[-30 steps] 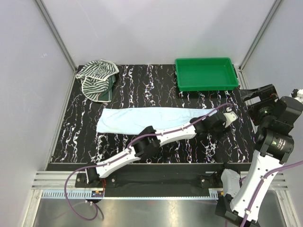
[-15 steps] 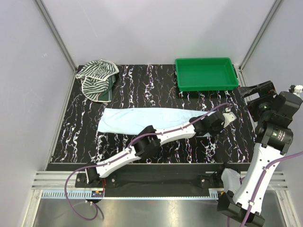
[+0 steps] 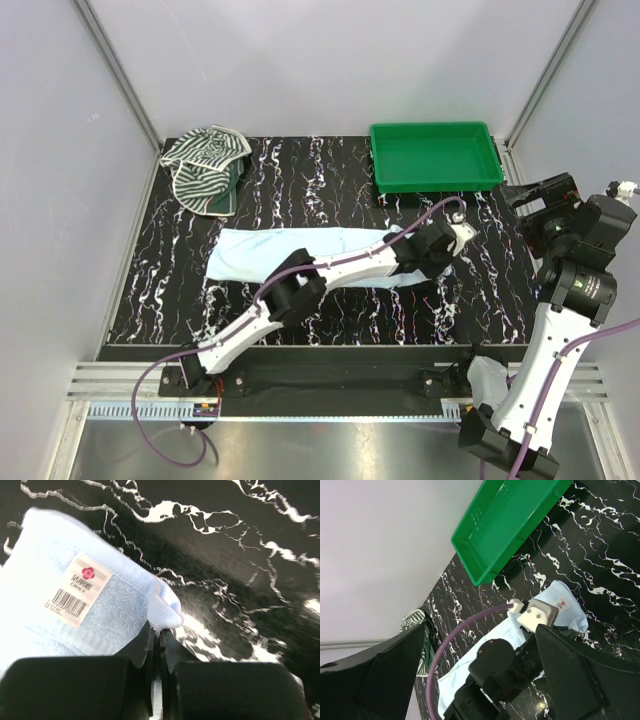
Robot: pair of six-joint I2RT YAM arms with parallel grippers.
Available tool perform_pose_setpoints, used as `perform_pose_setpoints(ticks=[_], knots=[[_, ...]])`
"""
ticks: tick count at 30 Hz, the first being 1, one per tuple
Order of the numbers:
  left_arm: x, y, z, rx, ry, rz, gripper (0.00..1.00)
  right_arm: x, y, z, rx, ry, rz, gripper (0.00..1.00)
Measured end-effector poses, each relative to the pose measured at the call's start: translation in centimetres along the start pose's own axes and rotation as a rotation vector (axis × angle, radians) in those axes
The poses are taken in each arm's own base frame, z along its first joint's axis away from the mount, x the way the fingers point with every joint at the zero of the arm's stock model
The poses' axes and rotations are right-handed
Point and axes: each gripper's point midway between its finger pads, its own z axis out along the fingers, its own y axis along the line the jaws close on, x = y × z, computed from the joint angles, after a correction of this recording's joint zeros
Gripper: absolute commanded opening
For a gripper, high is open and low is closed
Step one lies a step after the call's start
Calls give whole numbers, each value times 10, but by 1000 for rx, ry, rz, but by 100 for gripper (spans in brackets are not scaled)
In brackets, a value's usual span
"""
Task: Roll the towels
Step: Fold the towel
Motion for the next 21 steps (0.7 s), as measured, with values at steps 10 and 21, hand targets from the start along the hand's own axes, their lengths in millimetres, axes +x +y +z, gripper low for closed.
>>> perform_pose_setpoints(ticks=[10,21], knots=[[-95,17,-110,189,-219,-450,0,-8,4,14,13,27,4,100],[-79,121,-289,13,-531,-837,0,-2,6,23,-3,85,13,100]])
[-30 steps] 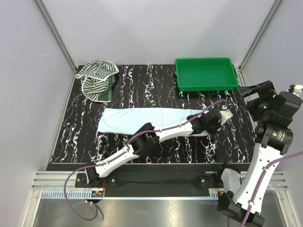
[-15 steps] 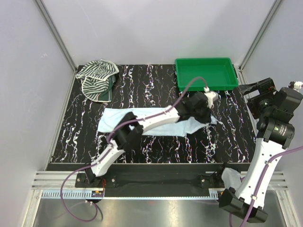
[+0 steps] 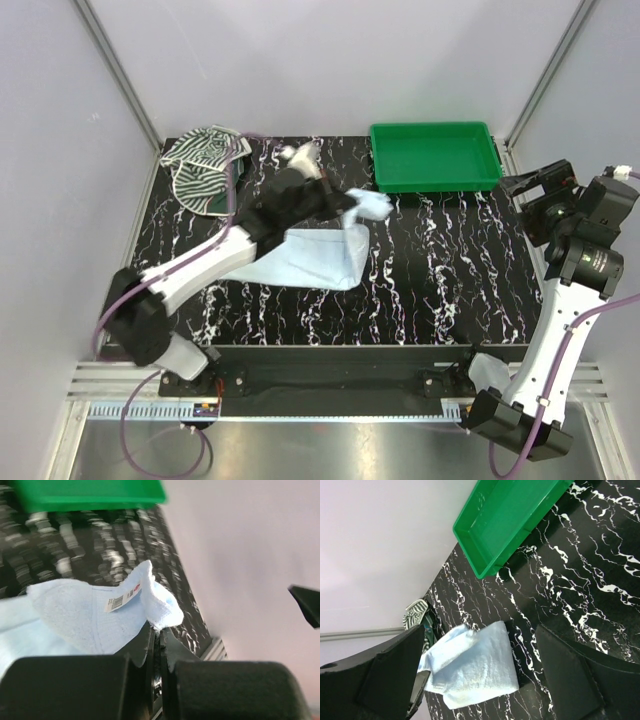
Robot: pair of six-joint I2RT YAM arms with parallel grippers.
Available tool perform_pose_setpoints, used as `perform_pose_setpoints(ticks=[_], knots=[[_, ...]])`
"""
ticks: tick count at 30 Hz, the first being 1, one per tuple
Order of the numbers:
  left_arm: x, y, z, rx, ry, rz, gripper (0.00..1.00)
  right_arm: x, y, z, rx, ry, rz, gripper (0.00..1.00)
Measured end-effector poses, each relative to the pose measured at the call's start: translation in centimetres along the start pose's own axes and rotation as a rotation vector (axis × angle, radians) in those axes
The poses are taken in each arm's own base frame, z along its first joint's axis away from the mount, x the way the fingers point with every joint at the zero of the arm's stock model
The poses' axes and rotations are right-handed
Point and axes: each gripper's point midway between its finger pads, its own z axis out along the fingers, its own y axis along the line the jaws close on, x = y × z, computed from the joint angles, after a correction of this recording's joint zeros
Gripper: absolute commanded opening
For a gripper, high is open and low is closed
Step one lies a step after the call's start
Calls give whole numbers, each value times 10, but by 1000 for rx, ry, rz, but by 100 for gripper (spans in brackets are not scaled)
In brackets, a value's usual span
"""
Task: Roll the towels
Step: Fold the towel
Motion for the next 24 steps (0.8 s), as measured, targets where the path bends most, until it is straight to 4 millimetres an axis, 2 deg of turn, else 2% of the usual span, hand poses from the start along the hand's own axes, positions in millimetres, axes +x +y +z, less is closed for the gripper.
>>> perform_pose_setpoints(ticks=[6,10,15,18,24], knots=[[-18,109,-77,-239,-128,-95,0,3,5,0,-27,18,-1,100],[-35,148,-108,-336,-165,-55,0,6,5,1,-43,30,-1,100],[-44,191,-136,-418,-165,-23,0,15,0,5,-50,55,13,100],[-46,196,-138,-428,-135,8,0,17,-2,7,-48,63,17,100],[-70,178,-146,-399,-154,82,0,18,1,6,-63,71,17,100]])
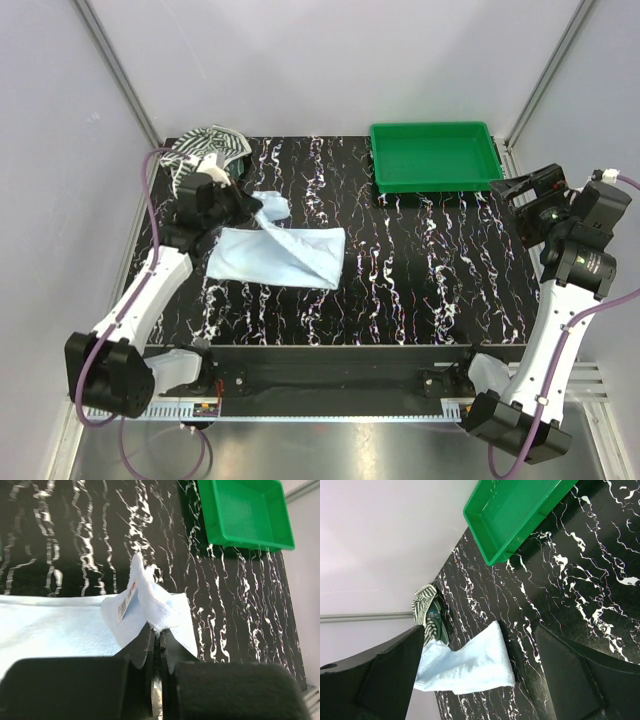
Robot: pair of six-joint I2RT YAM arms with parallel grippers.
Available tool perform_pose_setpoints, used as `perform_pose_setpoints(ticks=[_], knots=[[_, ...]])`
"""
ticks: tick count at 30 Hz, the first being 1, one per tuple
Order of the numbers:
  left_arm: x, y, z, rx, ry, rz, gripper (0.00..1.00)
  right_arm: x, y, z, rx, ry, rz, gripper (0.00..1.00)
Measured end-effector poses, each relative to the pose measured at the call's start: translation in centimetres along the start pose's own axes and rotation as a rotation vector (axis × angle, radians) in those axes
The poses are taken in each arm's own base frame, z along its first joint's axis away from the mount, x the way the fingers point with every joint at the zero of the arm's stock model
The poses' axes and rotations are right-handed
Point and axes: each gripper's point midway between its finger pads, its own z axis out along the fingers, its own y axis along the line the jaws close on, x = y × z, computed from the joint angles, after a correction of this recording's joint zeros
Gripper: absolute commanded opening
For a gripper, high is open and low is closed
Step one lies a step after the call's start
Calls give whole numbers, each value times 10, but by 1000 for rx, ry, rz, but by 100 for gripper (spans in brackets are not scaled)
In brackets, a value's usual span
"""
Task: Roll the towels
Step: Fold the towel
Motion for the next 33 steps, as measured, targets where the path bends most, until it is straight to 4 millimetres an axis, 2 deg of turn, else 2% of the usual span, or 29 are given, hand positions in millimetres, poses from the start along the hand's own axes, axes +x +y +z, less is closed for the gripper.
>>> perform_pose_setpoints(ticks=[2,3,5,6,7,8,12,13,15,17,18,19,20,24,26,28,31,33], knots=[[-6,6,-11,-15,-27,6,0,1,0,0,-6,0,-2,100],[-8,11,-16,-32,-43,5,4,3,-1,1,-7,3,-2,100],[-5,28,-26,-83,-70,-7,21,8,-5,2,-11,13,0,100],[2,42,-31,-128,-73,-22,37,10,-7,4,-10,20,1,100],[12,57,-34,-176,-66,-41,85,14,-10,5,-7,29,4,100],[21,74,-36,-230,-60,-70,99,18,-12,7,-6,40,6,100],[77,147,-44,-452,43,-252,99,41,-19,13,-15,98,-6,100],[89,161,-48,-490,71,-301,99,52,-20,15,-22,126,-15,100],[101,178,-53,-540,99,-376,99,82,-18,18,-45,193,-54,100],[102,181,-55,-546,103,-403,99,124,-14,21,-81,296,-107,100],[101,180,-55,-540,101,-406,99,158,-13,22,-92,385,-152,100],[100,179,-54,-534,101,-407,99,181,-14,22,-95,444,-181,100],[99,178,-54,-529,100,-406,99,212,-17,22,-95,530,-225,100],[98,178,-55,-529,94,-415,99,284,-44,37,14,698,-338,100],[100,179,-55,-535,91,-429,96,305,-60,45,69,736,-375,100],[107,181,-57,-541,95,-447,92,313,-71,51,104,742,-392,98],[117,183,-62,-546,91,-465,87,317,-70,64,101,721,-398,94],[125,184,-64,-549,91,-475,85,327,-69,76,92,727,-403,89]])
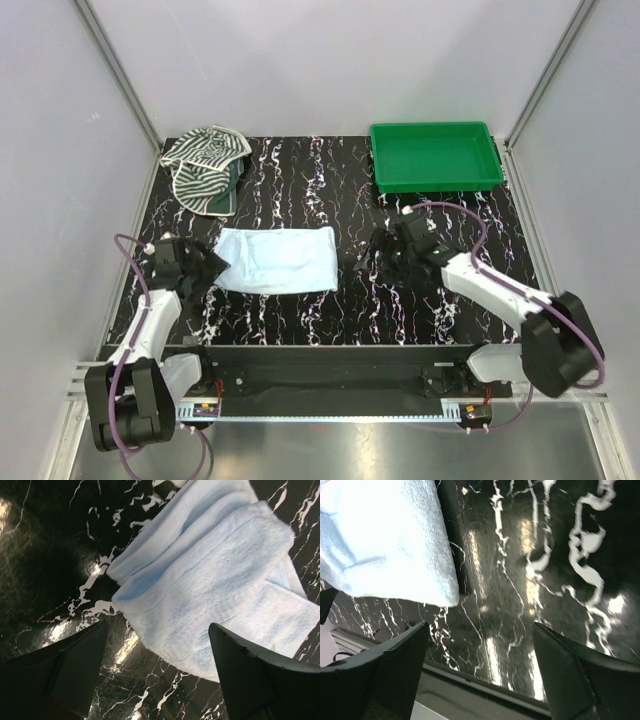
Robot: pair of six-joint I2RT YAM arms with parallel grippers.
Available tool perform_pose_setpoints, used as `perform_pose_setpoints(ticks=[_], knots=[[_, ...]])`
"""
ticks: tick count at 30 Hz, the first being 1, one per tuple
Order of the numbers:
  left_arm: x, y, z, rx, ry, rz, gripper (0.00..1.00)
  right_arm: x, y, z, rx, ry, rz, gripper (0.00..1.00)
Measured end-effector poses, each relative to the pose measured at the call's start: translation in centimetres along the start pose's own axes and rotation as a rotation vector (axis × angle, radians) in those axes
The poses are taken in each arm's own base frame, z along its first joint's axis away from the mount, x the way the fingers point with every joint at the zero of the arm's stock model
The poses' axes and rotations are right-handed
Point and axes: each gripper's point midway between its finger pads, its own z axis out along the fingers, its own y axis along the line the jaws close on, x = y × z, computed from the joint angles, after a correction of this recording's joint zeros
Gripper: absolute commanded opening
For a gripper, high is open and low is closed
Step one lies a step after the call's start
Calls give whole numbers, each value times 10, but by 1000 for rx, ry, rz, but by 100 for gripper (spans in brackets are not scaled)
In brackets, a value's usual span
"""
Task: Roll the towels
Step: Fold the towel
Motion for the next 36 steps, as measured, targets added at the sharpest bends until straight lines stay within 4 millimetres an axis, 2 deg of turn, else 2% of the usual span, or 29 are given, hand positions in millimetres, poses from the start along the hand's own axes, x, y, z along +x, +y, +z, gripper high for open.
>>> perform_pose_setpoints(ticks=[4,8,11,14,17,19,20,21,22,23,25,29,33,36], knots=[[9,7,3,-7,9,-19,77,5,8,30,-35,39,-11,85],[10,9,5,-5,3,-23,77,17,19,55,-79,82,-36,81],[9,9,8,1,-8,-25,75,28,25,71,-99,117,-57,74],[6,8,9,4,-18,-25,74,36,30,83,-120,140,-56,71],[3,8,12,2,-28,-27,68,33,38,90,-151,132,-55,63],[2,8,15,0,-30,-32,59,34,41,95,-166,133,-51,55],[2,9,16,-2,-30,-36,52,35,42,97,-172,137,-47,44],[1,9,18,-3,-31,-41,47,35,43,99,-179,139,-48,41],[1,9,20,-6,-29,-44,32,37,43,101,-177,142,-46,38],[1,9,22,-9,-27,-50,25,39,42,103,-175,150,-41,30],[2,11,25,-13,-21,-49,10,39,42,104,-177,151,-39,27],[2,11,28,-29,0,-40,2,40,41,104,-173,152,-40,24],[-10,0,24,-12,-12,-29,1,42,35,104,-144,156,-37,21],[-16,-11,19,9,-23,-6,4,41,31,101,-119,147,-39,19]])
